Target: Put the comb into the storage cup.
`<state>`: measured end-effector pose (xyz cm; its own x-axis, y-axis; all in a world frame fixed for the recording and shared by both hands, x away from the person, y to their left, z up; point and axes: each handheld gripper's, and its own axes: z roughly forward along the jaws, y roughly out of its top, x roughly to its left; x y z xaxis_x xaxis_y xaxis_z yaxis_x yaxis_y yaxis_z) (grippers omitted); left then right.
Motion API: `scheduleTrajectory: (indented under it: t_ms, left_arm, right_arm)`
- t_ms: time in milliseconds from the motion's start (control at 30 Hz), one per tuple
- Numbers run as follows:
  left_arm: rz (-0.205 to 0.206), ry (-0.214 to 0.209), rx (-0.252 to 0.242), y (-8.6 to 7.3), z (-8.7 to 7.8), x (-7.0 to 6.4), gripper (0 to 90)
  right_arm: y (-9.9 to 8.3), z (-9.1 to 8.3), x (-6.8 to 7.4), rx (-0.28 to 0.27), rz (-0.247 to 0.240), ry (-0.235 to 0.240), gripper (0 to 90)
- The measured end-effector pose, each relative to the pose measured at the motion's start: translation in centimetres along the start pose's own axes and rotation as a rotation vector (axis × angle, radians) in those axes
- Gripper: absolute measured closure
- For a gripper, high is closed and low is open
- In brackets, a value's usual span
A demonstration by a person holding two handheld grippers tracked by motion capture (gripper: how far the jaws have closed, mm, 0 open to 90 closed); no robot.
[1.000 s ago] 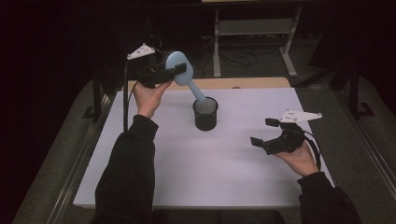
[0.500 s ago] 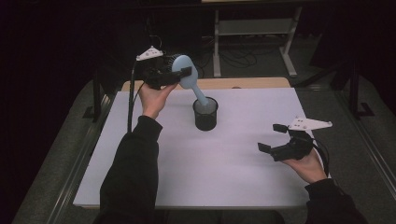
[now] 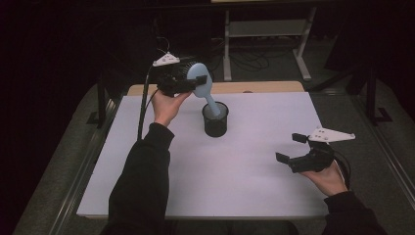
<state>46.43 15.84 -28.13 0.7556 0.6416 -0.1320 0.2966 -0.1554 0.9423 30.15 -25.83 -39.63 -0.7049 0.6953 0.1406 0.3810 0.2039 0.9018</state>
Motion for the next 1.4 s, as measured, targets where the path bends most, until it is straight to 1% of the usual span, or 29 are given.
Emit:
scheduleTrajectory:
  t_ms: [200, 300, 467, 700, 867, 933, 1133, 1300, 1400]
  left_arm:
    - [-0.009, 0.002, 0.005, -0.6, 0.2, 0.1, 51.9]
    - [-0.001, 0.006, 0.015, -0.9, 0.5, 0.0, 51.9]
    - [-0.002, -0.001, 0.024, -1.3, 0.9, -0.1, 51.7]
    - [-0.015, -0.002, 0.035, -2.1, 1.5, 0.0, 51.6]
    - [-0.024, -0.002, 0.034, -2.7, 1.8, 0.0, 51.3]
    - [-0.024, 0.001, 0.035, -3.0, 2.0, -0.1, 51.3]
    - [-0.050, -0.012, 0.042, -4.1, 2.7, 0.1, 51.2]
    - [-0.047, -0.003, 0.048, -4.6, 3.0, 0.1, 51.0]
    - [-0.062, -0.003, 0.041, -5.0, 3.1, 0.3, 50.9]
  right_arm:
    - [-0.5, -0.3, -0.2, -0.001, 0.003, -0.010, 0.0]
    - [-0.7, -0.4, -0.2, 0.002, 0.007, -0.012, 0.0]
    - [-1.1, -0.7, -0.4, 0.006, 0.008, -0.018, 0.0]
    - [-1.8, -1.1, -0.6, 0.010, 0.018, -0.027, 0.0]
    - [-2.2, -1.4, -0.7, 0.006, 0.025, -0.032, 0.0]
    - [-2.3, -1.4, -0.7, 0.009, 0.027, -0.033, 0.0]
    - [-2.4, -1.4, -0.7, 0.014, 0.028, -0.037, 0.0]
    - [-2.6, -1.3, -0.7, 0.026, 0.032, -0.032, 0.0]
    - [-2.6, -1.3, -0.7, 0.025, 0.031, -0.033, 0.0]
